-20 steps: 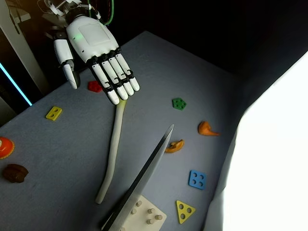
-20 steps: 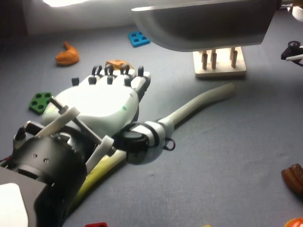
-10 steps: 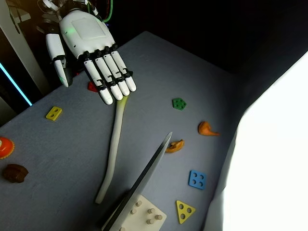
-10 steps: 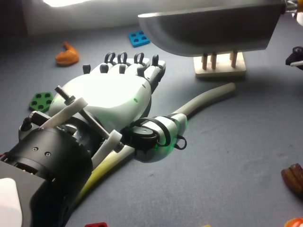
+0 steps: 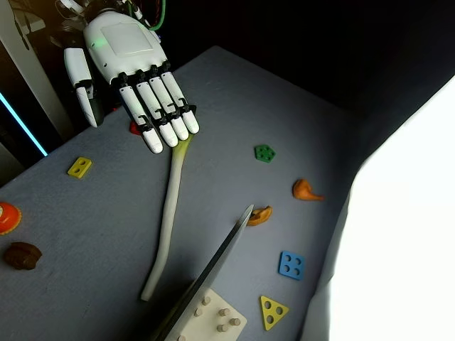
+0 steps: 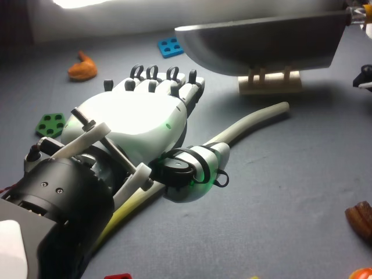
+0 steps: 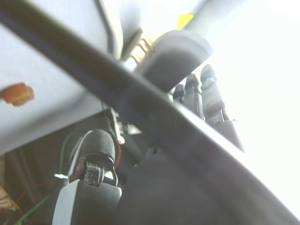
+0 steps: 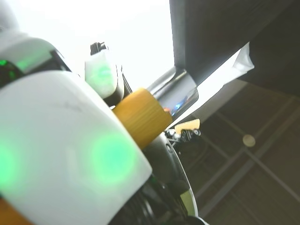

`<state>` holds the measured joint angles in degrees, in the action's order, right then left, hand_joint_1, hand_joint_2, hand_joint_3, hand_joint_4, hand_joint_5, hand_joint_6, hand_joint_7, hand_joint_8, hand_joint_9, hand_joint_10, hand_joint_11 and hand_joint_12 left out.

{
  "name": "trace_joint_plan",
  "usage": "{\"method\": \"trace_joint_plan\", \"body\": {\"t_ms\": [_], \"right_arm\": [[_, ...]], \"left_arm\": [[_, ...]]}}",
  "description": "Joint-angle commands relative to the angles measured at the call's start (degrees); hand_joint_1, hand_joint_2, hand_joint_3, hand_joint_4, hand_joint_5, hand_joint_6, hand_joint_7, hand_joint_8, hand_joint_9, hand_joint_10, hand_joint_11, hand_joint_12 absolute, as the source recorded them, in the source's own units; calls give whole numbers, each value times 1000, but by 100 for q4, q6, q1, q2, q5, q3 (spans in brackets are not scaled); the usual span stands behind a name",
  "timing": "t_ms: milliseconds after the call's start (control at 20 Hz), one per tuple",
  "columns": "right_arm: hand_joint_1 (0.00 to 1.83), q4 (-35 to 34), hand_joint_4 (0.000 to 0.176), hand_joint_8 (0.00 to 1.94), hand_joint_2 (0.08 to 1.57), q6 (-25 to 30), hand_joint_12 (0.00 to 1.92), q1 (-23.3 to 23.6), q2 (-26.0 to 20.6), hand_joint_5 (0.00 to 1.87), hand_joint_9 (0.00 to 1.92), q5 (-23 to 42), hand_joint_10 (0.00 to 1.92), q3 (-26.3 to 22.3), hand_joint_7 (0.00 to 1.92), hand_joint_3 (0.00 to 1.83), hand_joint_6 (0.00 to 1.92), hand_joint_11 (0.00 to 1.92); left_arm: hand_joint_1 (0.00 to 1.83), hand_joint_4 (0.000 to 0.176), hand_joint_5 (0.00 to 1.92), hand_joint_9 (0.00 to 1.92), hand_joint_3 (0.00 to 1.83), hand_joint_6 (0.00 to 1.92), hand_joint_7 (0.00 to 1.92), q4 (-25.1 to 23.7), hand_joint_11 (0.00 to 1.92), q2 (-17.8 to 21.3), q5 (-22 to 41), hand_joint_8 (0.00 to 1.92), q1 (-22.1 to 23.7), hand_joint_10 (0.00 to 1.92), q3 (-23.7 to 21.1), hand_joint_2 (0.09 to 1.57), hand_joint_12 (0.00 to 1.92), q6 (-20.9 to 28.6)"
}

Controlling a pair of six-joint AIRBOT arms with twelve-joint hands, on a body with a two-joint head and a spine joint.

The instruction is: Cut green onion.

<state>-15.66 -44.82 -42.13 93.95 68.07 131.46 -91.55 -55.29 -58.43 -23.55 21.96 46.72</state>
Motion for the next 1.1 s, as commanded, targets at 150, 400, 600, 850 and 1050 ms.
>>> {"method": "trace_joint_plan", "body": {"t_ms": [150, 400, 600, 850, 1050], "right_arm": [[1615, -301, 176, 1941, 798, 71, 1921, -37, -28, 1444, 1636, 733, 1921, 68, 1562, 686, 1921, 1705], [1608, -350, 176, 1941, 799, 68, 1921, -56, 35, 1439, 1637, 739, 1921, 74, 1564, 698, 1921, 1702], [1619, -361, 176, 1941, 757, 66, 1921, -56, 76, 1460, 1645, 765, 1921, 75, 1576, 735, 1921, 1710], [1612, -374, 176, 1941, 772, 64, 1921, -92, 128, 1459, 1649, 787, 1921, 74, 1576, 739, 1921, 1714], [1600, -431, 176, 1941, 802, 62, 1921, -119, 162, 1443, 1645, 857, 1921, 74, 1567, 683, 1921, 1713]], "left_arm": [[50, 0, 11, 1, 0, 3, 2, -556, 0, 13, -103, 0, -10, 0, -29, 1421, 0, -1], [39, 0, 16, 2, 2, 3, 1, -556, 0, 13, -103, 0, -24, 0, -21, 1428, 0, -1], [31, 0, 18, 9, 1, 3, 0, -556, 0, -1, -103, 0, -32, 2, -22, 1427, 0, -1], [23, 0, 20, 14, 1, 1, 5, -589, 0, 2, -103, 0, -56, 1, -25, 1426, 0, -1], [38, 0, 26, 18, 0, 1, 11, -590, 1, 1, -103, 1, -44, 2, -52, 1423, 1, -1]]}}
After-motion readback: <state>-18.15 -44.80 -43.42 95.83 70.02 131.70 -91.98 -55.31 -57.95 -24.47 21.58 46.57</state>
